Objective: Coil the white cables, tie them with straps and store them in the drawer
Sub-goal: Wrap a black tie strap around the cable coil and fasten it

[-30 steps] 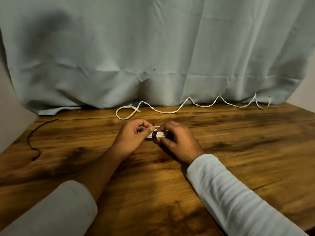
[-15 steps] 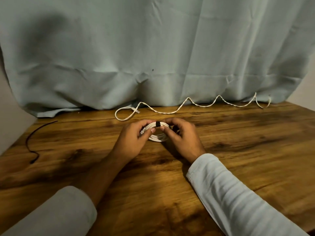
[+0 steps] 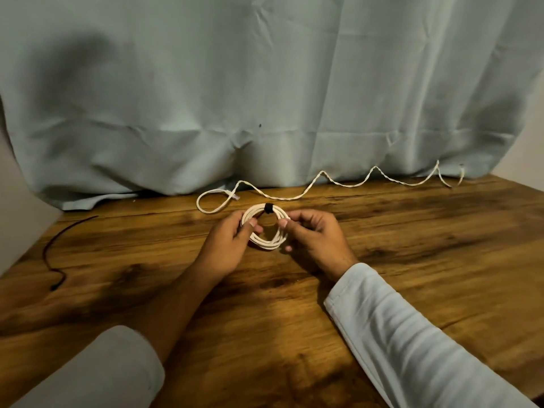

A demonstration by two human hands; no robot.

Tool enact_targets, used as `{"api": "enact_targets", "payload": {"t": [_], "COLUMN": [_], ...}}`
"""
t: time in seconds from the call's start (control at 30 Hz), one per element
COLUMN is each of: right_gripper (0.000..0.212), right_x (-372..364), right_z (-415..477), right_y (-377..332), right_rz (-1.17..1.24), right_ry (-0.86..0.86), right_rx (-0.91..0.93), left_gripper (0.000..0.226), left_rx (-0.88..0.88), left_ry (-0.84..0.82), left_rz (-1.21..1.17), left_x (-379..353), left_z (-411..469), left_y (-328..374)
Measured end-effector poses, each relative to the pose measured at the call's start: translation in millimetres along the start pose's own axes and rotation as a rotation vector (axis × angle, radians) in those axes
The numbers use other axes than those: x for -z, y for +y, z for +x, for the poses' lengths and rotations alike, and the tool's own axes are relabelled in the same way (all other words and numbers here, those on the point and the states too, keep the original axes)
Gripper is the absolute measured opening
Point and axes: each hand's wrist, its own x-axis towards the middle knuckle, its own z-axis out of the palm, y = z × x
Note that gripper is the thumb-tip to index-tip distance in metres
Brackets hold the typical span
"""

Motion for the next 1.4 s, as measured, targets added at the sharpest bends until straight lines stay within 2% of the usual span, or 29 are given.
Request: {"api": "enact_targets", "payload": {"t": [0.33, 0.43, 0.67, 0.83, 0.97, 1.03, 1.2, 1.4], "right_gripper": [0.028, 0.023, 0.02, 0.014, 0.02, 0.019, 0.014, 0.002], "right_x": [-3.0, -4.0, -4.8, -0.9, 0.2, 0.8, 0.5, 14.9], "right_z": [-0.1, -0.4, 1.9, -5.3, -18.3, -24.9, -38.6, -58.1], "right_y": [3.9, 5.2, 10.3, 10.5, 4.3, 1.9, -0.1, -11.7], "right_rz": [0.239, 0.25, 0.23, 0.129, 0.005, -0.029, -0.1, -0.045], "right_ry": [-0.103, -0.074, 0.174, 0.245, 0.202, 0.208, 0.218, 0.293], "right_rx": [-0.1, -0.121, -0.085, -0.016, 0.003, -0.004, -0.056, -0.077], "left_gripper": [0.016, 0.015, 0.031, 0.025, 0.03, 0.028, 0.02, 0.014], "left_rx": [0.291, 0.325, 0.298, 0.03, -0.076, -0.095, 0.066, 0.203], "left_ry": [-0.113, -0.124, -0.156, -0.1, 0.062, 0.087, 0.11, 0.063], "left_rz": [-0.741, -0.83, -0.782, -0.117, 0.027, 0.042, -0.095, -0.27], "left_x": [1.2, -0.5, -1.1, -0.8, 4.8, 7.2, 7.7, -3.3], "left_z": [4.5, 3.4, -0.9, -7.9, -6.3, -6.7, -14.6, -32.8], "left_y": [3.3, 5.8, 10.0, 7.5, 3.7, 2.0, 1.5, 26.2]}}
